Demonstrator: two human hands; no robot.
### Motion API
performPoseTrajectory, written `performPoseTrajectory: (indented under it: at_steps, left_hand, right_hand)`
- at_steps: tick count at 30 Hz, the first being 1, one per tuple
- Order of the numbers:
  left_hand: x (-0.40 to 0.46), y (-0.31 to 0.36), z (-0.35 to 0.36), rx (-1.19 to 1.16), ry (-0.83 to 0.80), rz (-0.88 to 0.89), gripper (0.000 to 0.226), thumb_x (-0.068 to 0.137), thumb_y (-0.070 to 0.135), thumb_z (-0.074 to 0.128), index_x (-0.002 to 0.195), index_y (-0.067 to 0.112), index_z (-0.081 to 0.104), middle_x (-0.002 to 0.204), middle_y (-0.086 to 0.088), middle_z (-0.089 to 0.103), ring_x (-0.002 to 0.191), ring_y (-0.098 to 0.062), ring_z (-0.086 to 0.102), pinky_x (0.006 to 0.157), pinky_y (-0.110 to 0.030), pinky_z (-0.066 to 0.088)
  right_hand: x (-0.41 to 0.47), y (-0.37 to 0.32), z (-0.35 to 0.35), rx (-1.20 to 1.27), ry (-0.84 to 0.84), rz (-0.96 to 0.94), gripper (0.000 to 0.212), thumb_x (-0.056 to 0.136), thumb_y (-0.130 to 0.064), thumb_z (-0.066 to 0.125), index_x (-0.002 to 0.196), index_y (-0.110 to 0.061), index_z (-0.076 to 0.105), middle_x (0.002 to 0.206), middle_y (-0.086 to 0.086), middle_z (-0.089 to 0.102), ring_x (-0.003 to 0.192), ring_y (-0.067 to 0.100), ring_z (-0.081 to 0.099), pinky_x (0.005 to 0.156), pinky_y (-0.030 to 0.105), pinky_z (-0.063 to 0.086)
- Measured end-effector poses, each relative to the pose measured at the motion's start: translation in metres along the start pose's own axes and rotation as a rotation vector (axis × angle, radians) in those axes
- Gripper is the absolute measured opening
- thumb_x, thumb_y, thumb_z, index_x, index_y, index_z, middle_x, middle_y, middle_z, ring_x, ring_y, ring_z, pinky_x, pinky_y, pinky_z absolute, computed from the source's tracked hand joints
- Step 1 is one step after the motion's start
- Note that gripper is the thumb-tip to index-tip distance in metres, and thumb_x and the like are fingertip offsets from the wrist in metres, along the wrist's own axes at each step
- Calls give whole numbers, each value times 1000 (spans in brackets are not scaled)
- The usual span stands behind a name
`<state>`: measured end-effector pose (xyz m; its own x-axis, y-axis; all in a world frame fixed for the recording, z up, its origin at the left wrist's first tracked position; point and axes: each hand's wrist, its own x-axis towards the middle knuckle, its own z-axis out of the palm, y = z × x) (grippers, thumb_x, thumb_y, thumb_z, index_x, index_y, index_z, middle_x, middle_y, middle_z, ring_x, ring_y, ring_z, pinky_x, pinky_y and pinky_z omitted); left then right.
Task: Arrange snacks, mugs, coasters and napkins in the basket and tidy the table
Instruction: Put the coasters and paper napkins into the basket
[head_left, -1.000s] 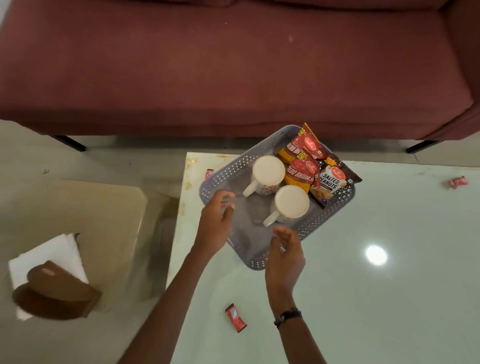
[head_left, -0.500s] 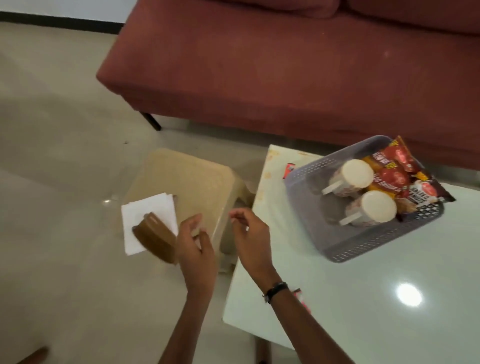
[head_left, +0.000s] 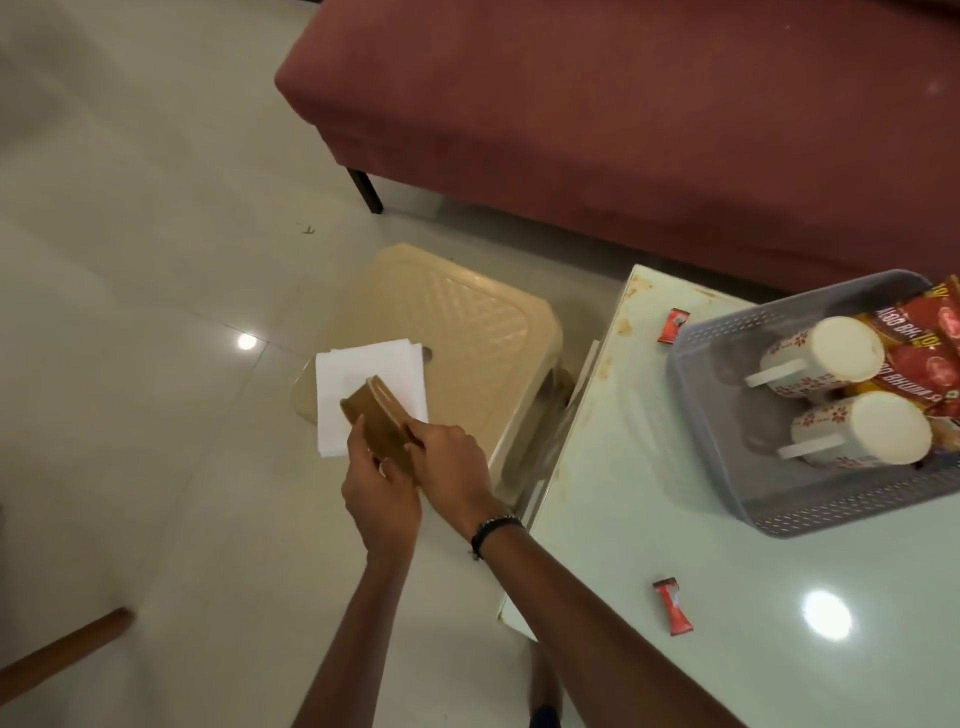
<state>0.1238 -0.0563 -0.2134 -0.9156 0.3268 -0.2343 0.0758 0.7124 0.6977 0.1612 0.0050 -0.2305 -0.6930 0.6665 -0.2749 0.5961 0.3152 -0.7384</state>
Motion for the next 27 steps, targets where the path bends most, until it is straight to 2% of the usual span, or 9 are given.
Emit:
performPoseTrajectory:
  at_steps: [3, 6, 8, 10, 12, 15, 20, 24, 27]
  left_hand:
    - [-5, 6, -2, 17, 12, 46, 47, 93, 5, 45, 139, 11, 38, 122, -16, 62, 109, -32, 61, 94, -38, 47]
    - [-15, 20, 1, 21, 9, 107, 47, 94, 9, 46, 140, 15, 38, 122, -13, 63, 108, -30, 62, 93, -38, 49]
    - [-28, 34, 8, 14, -17, 162, 47, 94, 14, 47, 140, 17, 37, 123, -12, 63, 110, -28, 62, 93, -32, 47]
    - [-44, 51, 18, 1, -54, 235, 48, 94, 12, 48, 140, 19, 37, 126, -9, 61, 112, -25, 61, 92, -26, 45]
    - [-61, 69, 33, -21, -97, 317, 50, 93, 9, 49, 140, 21, 37, 132, -7, 58, 117, -23, 59, 98, -33, 48]
    - [-92, 98, 66, -57, -177, 406, 51, 92, 9, 52, 140, 21, 38, 136, -4, 55, 122, -18, 55, 101, -38, 48]
    - [-147, 141, 123, -89, -340, 493, 52, 92, 16, 53, 140, 25, 36, 137, 1, 54, 125, -12, 52, 103, -26, 44]
    - [-178, 153, 167, -70, -480, 523, 54, 92, 25, 54, 141, 27, 34, 139, 7, 51, 126, -10, 51, 100, -9, 30]
    - [-186, 146, 196, -30, -546, 505, 51, 93, 24, 53, 141, 23, 36, 135, 4, 56, 122, -12, 56, 96, -9, 32]
  right_hand:
    - [-2, 0, -3, -40, 20, -32, 28, 98, -22, 39, 114, -11, 60, 95, 13, 69, 82, 31, 64, 71, 34, 50]
    - [-16, 2, -22, 31, 95, -54, 29, 98, -27, 43, 116, -11, 59, 97, 10, 71, 82, 27, 66, 76, 34, 55]
    - [-29, 8, -44, 78, 162, -43, 32, 97, -29, 44, 119, -12, 58, 100, 9, 71, 84, 25, 67, 79, 31, 56]
    - [-43, 18, -67, 114, 262, -27, 33, 96, -31, 42, 120, -15, 60, 99, 8, 72, 82, 24, 68, 70, 23, 51]
    - [-54, 33, -91, 131, 370, -7, 35, 93, -30, 41, 119, -18, 62, 94, 7, 73, 77, 24, 68, 64, 22, 46]
    - [-71, 68, -130, 57, 487, 48, 29, 94, -19, 48, 119, -21, 62, 90, 7, 74, 72, 25, 68, 63, 29, 51]
    - [-104, 130, -198, -37, 636, 88, 26, 90, -4, 54, 113, -10, 66, 87, 9, 75, 68, 24, 69, 62, 26, 52]
    - [-124, 177, -226, -77, 675, 171, 25, 90, -5, 56, 113, -9, 66, 83, 11, 75, 65, 25, 68, 59, 32, 58]
    - [-128, 209, -231, -60, 652, 240, 23, 90, -8, 56, 110, -9, 67, 78, 14, 73, 63, 27, 66, 56, 32, 55]
